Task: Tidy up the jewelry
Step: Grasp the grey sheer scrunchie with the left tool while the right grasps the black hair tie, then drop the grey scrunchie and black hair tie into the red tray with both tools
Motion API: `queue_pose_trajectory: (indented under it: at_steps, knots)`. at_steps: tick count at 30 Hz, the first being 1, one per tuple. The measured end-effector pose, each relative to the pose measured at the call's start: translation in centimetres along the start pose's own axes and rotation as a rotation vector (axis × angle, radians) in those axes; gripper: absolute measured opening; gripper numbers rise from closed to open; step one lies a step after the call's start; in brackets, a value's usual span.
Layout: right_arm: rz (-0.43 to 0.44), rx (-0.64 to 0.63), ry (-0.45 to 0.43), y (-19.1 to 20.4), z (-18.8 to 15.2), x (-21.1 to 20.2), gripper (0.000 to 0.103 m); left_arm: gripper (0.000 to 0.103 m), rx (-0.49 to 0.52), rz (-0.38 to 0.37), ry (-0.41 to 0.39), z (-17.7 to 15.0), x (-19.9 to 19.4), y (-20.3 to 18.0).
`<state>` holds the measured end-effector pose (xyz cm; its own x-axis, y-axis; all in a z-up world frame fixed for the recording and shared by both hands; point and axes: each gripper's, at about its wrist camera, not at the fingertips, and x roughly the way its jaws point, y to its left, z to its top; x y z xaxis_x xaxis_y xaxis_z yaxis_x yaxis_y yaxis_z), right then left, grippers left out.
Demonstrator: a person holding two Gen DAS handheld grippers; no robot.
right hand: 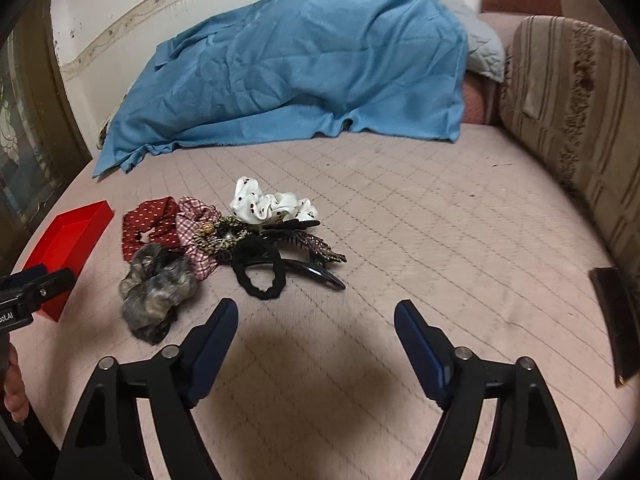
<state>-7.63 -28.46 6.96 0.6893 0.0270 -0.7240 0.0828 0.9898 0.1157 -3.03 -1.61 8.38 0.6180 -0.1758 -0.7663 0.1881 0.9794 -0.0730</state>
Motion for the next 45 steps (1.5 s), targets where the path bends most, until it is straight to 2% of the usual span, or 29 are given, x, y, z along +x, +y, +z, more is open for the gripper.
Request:
queue_pose_trajectory:
  at_steps: [4,6,9,13,16,17,18,19,20,23,32,36,39,42,43,45]
  knots:
    - [0.059,0.028,0.035,-0.5,0.8,2.6,0.072,0.096,-0.018,-0.064,0.055,0.8,3.7,-1.0]
    - [0.086,0.025,0.05,-0.4,1.1,3.9,0.064,0.092,-0.038,-0.079,0.082,1.0,5.2,-1.1]
    - [0.138,0.016,0.054,0.2,1.6,5.2,0.061,0.084,-0.069,-0.119,0.121,1.2,7.1,-0.8]
    - [0.142,-0.012,0.032,1.1,2.1,6.5,0.059,0.077,-0.09,-0.184,0.154,1.3,8.4,-0.7]
    - [0.145,-0.011,0.022,1.4,2.6,7.0,0.051,0.067,-0.09,-0.239,0.175,1.4,8.7,-1.1]
    - [0.141,-0.008,0.022,1.4,2.7,7.1,0.046,0.056,-0.093,-0.258,0.183,1.4,8.8,-1.2]
    - [0.14,-0.007,0.02,1.3,2.9,7.2,0.038,0.037,-0.098,-0.272,0.194,1.3,9.0,-1.3]
    - [0.146,-0.005,0.019,1.3,3.0,7.2,0.031,0.029,-0.109,-0.289,0.212,1.2,9.2,-1.3]
    - [0.156,-0.002,0.025,1.3,3.1,7.3,0.02,0.019,-0.123,-0.297,0.22,1.2,9.2,-1.3]
    - [0.176,0.003,0.031,1.1,3.1,7.0,0.009,0.014,-0.143,-0.313,0.208,1.1,8.2,-1.1]
    - [0.223,0.029,-0.008,1.3,2.9,3.1,0.007,0.014,-0.177,-0.372,0.104,1.8,1.7,1.6]
    - [0.259,0.041,-0.025,2.4,3.6,1.0,0.007,0.014,-0.189,-0.332,0.044,2.8,-0.7,4.5]
    - [0.314,0.03,-0.024,4.6,4.7,0.2,0.007,0.014,-0.185,-0.227,-0.011,3.3,-2.3,8.0]
    - [0.386,0.005,-0.001,8.3,5.9,0.3,0.007,0.014,-0.206,-0.103,-0.027,3.9,-2.6,11.9]
    - [0.407,0.004,0.01,9.2,6.0,0.5,0.007,0.014,-0.208,-0.027,-0.032,4.1,-2.5,13.7]
    - [0.46,0.006,0.041,12.2,6.7,1.6,0.007,0.014,-0.211,0.062,-0.038,4.1,-2.2,15.8]
